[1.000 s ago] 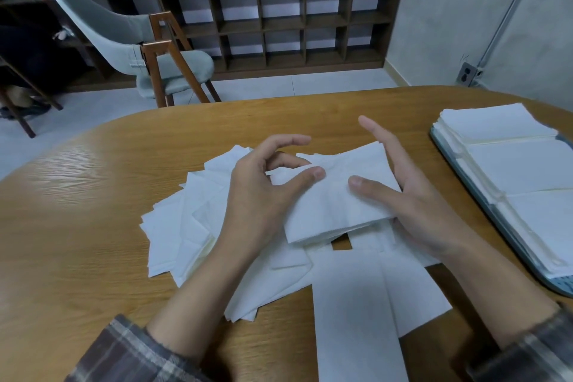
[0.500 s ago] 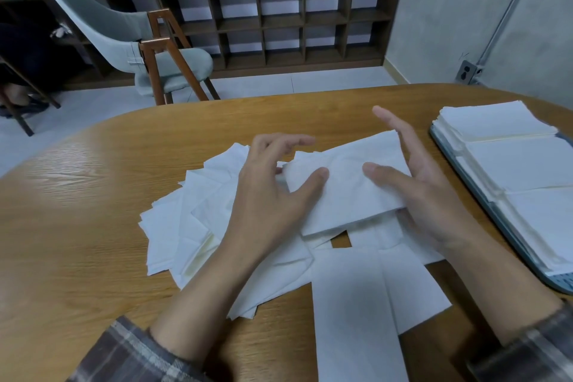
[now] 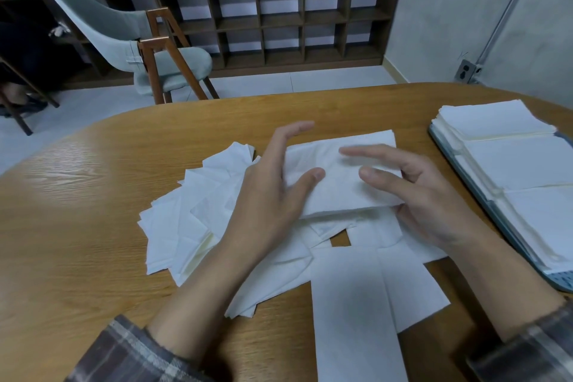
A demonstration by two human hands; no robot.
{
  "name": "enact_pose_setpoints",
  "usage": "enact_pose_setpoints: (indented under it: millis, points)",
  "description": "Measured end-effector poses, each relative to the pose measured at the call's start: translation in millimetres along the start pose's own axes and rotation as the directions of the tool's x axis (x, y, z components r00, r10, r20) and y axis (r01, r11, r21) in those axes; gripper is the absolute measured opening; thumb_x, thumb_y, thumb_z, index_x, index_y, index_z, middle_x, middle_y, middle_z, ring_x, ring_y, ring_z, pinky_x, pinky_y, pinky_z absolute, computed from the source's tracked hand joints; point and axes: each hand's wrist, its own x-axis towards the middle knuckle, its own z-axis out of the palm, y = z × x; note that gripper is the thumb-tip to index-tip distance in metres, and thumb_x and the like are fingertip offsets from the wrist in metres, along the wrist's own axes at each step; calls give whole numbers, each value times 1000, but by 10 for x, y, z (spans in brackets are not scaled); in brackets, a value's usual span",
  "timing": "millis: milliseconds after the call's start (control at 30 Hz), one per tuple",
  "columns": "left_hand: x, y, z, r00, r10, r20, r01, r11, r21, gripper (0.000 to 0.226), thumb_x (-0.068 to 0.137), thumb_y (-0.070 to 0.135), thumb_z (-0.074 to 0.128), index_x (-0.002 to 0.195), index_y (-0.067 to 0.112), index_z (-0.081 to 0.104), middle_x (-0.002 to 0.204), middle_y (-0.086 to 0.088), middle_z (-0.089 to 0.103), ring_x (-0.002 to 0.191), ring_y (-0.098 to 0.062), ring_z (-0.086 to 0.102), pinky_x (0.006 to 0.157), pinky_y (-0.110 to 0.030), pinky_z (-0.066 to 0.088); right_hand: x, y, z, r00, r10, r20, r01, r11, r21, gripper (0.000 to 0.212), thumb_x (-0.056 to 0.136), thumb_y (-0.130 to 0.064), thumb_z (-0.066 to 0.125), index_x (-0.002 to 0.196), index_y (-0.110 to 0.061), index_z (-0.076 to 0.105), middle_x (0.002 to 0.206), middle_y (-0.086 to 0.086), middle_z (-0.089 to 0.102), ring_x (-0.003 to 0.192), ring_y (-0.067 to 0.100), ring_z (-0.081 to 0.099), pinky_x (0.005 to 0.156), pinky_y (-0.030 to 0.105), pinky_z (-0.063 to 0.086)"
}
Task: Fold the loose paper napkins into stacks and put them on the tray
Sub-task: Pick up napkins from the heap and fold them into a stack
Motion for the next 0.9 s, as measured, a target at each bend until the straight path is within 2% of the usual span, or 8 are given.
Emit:
enact_pose_setpoints:
  millis: [67,100,167,267,367,467,700,900]
  points:
    - [-29,-3,37,997,83,-6,-82,993,81,53,100,25,72,147,33,49,113,20,65,99,2,63,83,-13,47,-5,21,-3,999,-18,-32,15,993,-115,26,92,-21,73,117,-29,81,124,-13,75,122,6,67,94,21,52]
    - [-41,-14,64,989,145,-24,-140,979,146,54,100,24,72,149,29,49,121,14,63,108,0,61,90,-14,47,0,40,-5,997,-29,-71,16,984,-176,25,94,-18,74,115,-27,81,121,-15,76,120,3,66,94,14,50]
    - [-51,-36,113,952,302,-49,-271,906,324,52,99,23,75,147,21,55,144,0,51,133,-15,51,107,-30,46,21,80,-16,984,-51,-168,7,968,-252,25,95,-13,75,114,-28,81,118,-20,76,119,-2,65,93,7,46]
    - [-75,-53,154,894,448,6,-424,841,337,31,95,21,78,125,15,71,135,-5,58,124,-21,56,100,-39,49,42,131,-51,953,-91,-290,-2,952,-305,28,96,-10,74,115,-30,80,117,-25,75,118,-7,64,92,4,44]
    - [-157,-14,218,886,346,308,-410,896,170,21,95,32,76,113,22,72,105,10,68,97,-7,64,82,-38,55,45,149,-60,927,-113,-357,-1,952,-305,32,97,-7,73,118,-31,79,118,-27,74,116,-9,63,91,4,45]
    - [-201,-14,304,804,220,553,-407,881,241,40,89,53,78,121,31,68,102,14,65,93,-2,58,80,-36,53,51,162,-57,922,-105,-372,-12,954,-300,36,97,-10,73,125,-34,75,125,-26,71,120,-12,60,90,2,44]
    - [-185,-14,324,774,171,610,-350,918,188,46,86,48,83,127,31,69,105,12,69,98,-3,60,86,-34,51,51,160,-47,924,-98,-370,-30,945,-325,36,99,-15,72,127,-37,73,131,-25,68,125,-12,55,90,-2,41]
    - [-151,-47,281,819,136,557,-183,983,30,16,88,34,85,98,22,81,91,9,72,89,-10,66,78,-33,52,52,160,-37,936,-94,-340,-21,947,-321,35,98,-14,72,125,-37,74,128,-26,69,124,-13,57,93,0,40]
